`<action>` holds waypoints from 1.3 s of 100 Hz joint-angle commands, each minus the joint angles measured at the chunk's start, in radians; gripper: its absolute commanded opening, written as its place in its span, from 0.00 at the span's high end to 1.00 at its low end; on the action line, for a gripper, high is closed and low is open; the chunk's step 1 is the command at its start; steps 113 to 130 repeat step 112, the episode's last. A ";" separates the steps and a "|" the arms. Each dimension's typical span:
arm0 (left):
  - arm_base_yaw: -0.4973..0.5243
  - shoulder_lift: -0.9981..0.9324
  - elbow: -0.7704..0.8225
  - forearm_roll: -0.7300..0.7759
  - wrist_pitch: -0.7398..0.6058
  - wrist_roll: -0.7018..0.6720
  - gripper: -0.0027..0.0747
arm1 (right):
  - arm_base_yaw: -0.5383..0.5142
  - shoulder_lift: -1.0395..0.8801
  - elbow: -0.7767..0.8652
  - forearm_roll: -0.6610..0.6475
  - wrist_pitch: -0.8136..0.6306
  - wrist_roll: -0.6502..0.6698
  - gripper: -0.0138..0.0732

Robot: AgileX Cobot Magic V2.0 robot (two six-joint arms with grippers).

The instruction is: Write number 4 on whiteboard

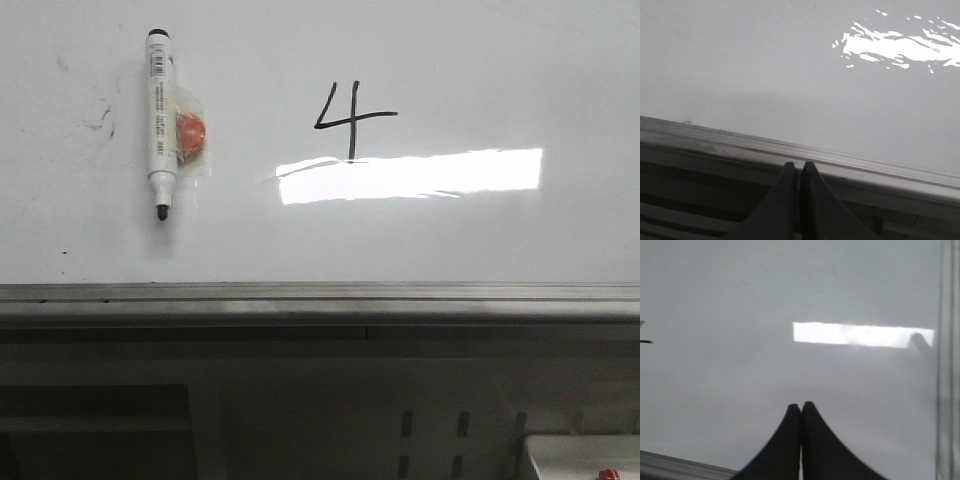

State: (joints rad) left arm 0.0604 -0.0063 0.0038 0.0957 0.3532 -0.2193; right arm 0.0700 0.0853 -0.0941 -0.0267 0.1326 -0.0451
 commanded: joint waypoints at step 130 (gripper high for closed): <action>0.001 -0.025 0.035 -0.002 -0.033 -0.008 0.99 | -0.133 -0.111 0.128 0.009 0.184 0.045 0.92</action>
